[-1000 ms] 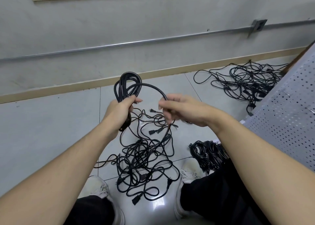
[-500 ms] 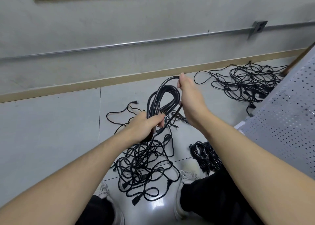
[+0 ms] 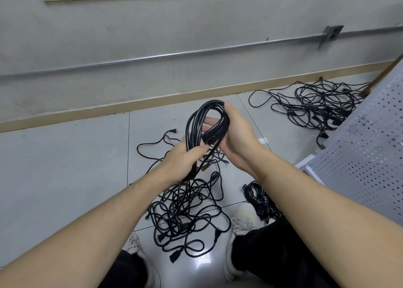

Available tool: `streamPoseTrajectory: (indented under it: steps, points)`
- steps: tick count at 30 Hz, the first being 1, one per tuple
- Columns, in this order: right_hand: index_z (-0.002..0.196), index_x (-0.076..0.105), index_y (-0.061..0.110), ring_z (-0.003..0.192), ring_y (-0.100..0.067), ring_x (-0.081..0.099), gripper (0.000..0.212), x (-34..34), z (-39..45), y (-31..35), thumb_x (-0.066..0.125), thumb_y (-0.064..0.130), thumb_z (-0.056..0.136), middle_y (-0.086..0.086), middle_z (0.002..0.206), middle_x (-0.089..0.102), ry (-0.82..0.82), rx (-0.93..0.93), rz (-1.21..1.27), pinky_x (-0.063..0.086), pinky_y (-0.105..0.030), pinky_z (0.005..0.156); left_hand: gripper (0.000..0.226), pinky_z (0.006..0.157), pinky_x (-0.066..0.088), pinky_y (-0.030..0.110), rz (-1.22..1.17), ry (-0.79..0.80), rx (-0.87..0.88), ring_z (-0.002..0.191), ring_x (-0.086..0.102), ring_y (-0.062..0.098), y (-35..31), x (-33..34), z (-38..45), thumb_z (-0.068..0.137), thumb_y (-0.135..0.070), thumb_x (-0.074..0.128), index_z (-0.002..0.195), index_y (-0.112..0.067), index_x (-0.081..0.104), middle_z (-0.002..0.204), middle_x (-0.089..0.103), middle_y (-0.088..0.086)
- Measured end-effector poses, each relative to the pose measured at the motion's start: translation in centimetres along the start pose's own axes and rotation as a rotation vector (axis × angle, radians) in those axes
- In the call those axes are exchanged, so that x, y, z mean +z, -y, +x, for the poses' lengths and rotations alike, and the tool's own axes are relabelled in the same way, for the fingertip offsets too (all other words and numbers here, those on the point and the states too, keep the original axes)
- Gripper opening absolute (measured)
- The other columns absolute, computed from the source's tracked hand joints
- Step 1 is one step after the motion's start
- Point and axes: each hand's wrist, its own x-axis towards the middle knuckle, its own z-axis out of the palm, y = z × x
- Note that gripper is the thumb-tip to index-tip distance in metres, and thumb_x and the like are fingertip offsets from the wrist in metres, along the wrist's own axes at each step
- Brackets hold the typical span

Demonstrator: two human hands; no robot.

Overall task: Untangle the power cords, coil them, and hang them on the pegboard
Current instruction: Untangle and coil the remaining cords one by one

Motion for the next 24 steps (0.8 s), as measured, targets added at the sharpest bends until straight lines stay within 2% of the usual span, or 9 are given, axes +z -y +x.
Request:
streamPoseTrajectory:
  steps: [2, 3, 5, 8, 12, 15, 18, 21, 24]
  points:
    - [0.134, 0.05, 0.019, 0.071, -0.024, 0.071, 0.037, 0.1, -0.2, -0.1, 0.036, 0.042, 0.109, -0.013, 0.095, 0.074, -0.054, -0.072, -0.089, 0.059, -0.047, 0.07, 0.027, 0.077, 0.044, 0.041, -0.059, 0.099, 0.012, 0.061, 0.045, 0.007, -0.4, 0.3, -0.1, 0.089, -0.034, 0.056, 0.07, -0.017, 0.046, 0.062, 0.038, -0.014]
    - [0.13, 0.051, 0.021, 0.064, -0.021, 0.069, 0.034, 0.2, -0.3, -0.1, 0.036, 0.043, 0.109, -0.007, 0.087, 0.069, -0.086, -0.098, -0.131, 0.056, -0.039, 0.059, 0.026, 0.091, 0.051, 0.046, -0.118, 0.152, 0.01, 0.065, 0.055, 0.005, -0.7, 0.5, -0.2, 0.09, -0.028, 0.056, 0.074, -0.009, 0.053, 0.063, 0.044, -0.013]
    - [0.122, 0.05, 0.02, 0.053, -0.017, 0.062, 0.028, 0.1, -0.2, -0.2, 0.037, 0.041, 0.109, -0.002, 0.074, 0.054, -0.123, -0.114, -0.149, 0.049, -0.032, 0.052, 0.025, 0.106, 0.049, 0.049, -0.218, 0.213, -0.031, 0.087, 0.071, 0.019, -1.3, 0.6, -0.4, 0.088, -0.023, 0.056, 0.07, -0.011, 0.068, 0.072, 0.064, -0.006]
    - [0.107, 0.048, 0.017, 0.045, -0.017, 0.05, 0.021, 0.3, 0.1, 0.1, 0.036, 0.035, 0.11, 0.0, 0.068, 0.039, -0.109, -0.113, -0.117, 0.048, -0.032, 0.053, 0.026, 0.092, 0.054, 0.048, -0.274, 0.231, -0.06, 0.079, 0.067, 0.027, -1.9, 0.7, -0.6, 0.084, -0.023, 0.057, 0.059, -0.018, 0.058, 0.085, 0.063, 0.011]
    - [0.107, 0.049, 0.015, 0.049, -0.016, 0.052, 0.029, 0.1, 0.7, 0.2, 0.038, 0.042, 0.109, 0.001, 0.062, 0.044, -0.073, -0.153, -0.09, 0.049, -0.033, 0.057, 0.027, 0.066, 0.052, 0.037, -0.334, 0.193, -0.036, 0.063, 0.052, 0.021, -2.3, 1.6, -0.8, 0.086, -0.022, 0.058, 0.06, -0.021, 0.054, 0.075, 0.046, 0.01]
    - [0.127, 0.055, 0.006, 0.055, -0.02, 0.059, 0.074, -0.4, 1.1, -0.7, 0.028, 0.07, 0.1, -0.008, 0.073, 0.059, -0.014, -0.061, -0.133, 0.052, -0.03, 0.054, 0.027, 0.074, 0.047, 0.042, -0.381, 0.143, -0.022, 0.064, 0.055, 0.025, -2.5, 1.6, -0.7, 0.088, -0.024, 0.058, 0.062, -0.02, 0.053, 0.071, 0.052, 0.008]
    - [0.101, 0.056, 0.006, 0.037, -0.02, 0.039, 0.052, -0.5, 0.4, -2.0, 0.023, 0.046, 0.106, -0.004, 0.055, 0.052, 0.124, 0.079, -0.311, 0.038, -0.022, 0.039, 0.027, 0.076, 0.046, 0.044, -0.423, 0.119, 0.008, 0.066, 0.056, 0.026, -3.1, 0.9, -0.8, 0.091, -0.026, 0.055, 0.066, -0.017, 0.051, 0.07, 0.056, 0.008]
    - [0.083, 0.051, 0.014, 0.041, -0.013, 0.039, 0.026, -0.8, 0.2, -2.4, 0.03, 0.01, 0.098, 0.003, 0.047, 0.039, 0.313, 0.234, -0.477, 0.048, -0.029, 0.053, 0.032, 0.074, 0.049, 0.04, -0.496, 0.068, -0.051, 0.061, 0.057, 0.025, -3.2, 0.4, -0.9, 0.09, -0.035, 0.059, 0.064, -0.018, 0.052, 0.069, 0.057, 0.008]
    - [0.111, 0.057, 0.03, 0.065, -0.001, 0.061, 0.038, -1.7, 0.4, -2.3, 0.039, -0.001, 0.097, 0.014, 0.068, 0.058, 0.539, 0.292, -0.692, 0.057, -0.047, 0.093, 0.036, 0.073, 0.047, 0.038, -0.695, -0.006, -0.09, 0.059, 0.058, 0.018, -3.0, -0.4, -0.8, 0.094, -0.038, 0.061, 0.065, -0.019, 0.053, 0.073, 0.055, 0.0]
